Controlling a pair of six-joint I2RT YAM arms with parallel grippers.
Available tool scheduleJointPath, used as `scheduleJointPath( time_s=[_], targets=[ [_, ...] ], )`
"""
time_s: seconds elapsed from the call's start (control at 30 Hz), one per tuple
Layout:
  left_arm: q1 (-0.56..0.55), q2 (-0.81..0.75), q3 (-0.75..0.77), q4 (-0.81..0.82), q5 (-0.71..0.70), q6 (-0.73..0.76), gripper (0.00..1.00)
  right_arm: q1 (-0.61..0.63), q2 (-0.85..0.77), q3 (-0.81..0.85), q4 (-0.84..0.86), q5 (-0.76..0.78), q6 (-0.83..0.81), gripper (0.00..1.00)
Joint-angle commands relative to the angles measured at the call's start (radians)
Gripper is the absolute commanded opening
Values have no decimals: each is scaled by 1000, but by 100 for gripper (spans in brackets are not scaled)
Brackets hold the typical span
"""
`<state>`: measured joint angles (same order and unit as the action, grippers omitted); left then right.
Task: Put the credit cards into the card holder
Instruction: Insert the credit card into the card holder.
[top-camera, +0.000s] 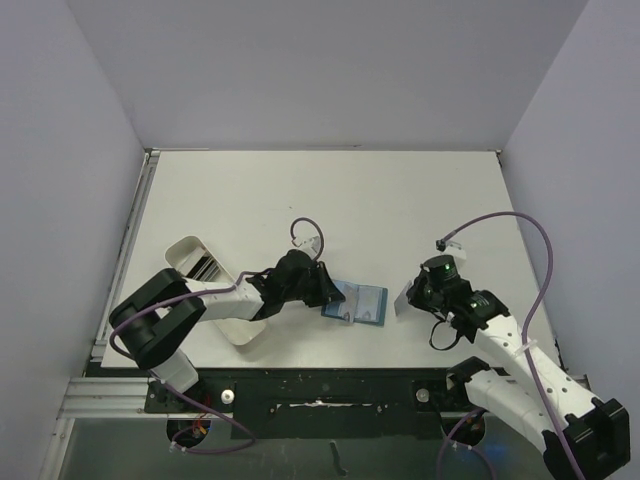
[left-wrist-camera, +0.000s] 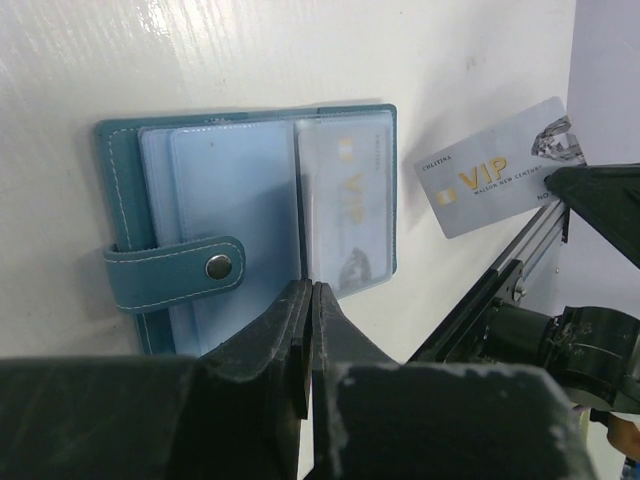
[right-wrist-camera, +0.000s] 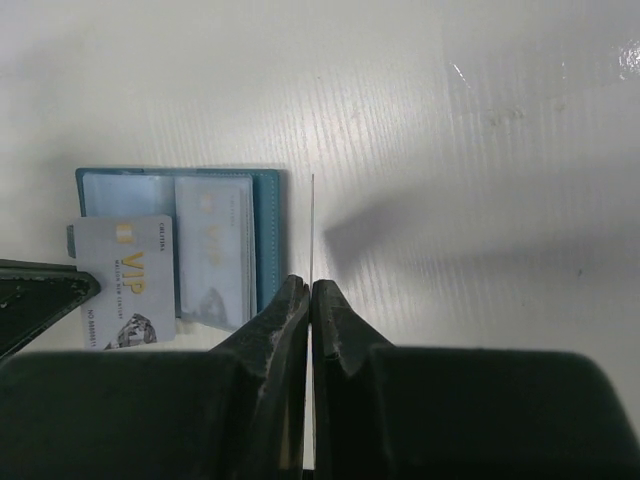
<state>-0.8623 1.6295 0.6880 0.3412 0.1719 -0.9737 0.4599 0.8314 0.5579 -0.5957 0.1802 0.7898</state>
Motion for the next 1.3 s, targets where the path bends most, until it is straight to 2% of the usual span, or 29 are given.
scheduleJointPath(
  time_s=[0.0, 0.37, 0.7, 0.83, 1.27],
  targets=[
    [4, 21, 22, 98, 44, -7, 0, 13, -36, 38, 30, -1, -10, 0],
    [6, 54, 27, 109, 26, -39, 0, 15, -83, -7, 186, -115, 30, 0],
    [12, 69, 31, 96, 11, -36, 0, 14, -7, -91, 278, -124, 17, 0],
    [11, 79, 34, 97, 13, -36, 0, 11, 68, -94, 233, -104, 20, 0],
    [13, 74, 91, -22, -37, 17, 0, 14, 83, -82, 189, -50, -3, 0]
  ],
)
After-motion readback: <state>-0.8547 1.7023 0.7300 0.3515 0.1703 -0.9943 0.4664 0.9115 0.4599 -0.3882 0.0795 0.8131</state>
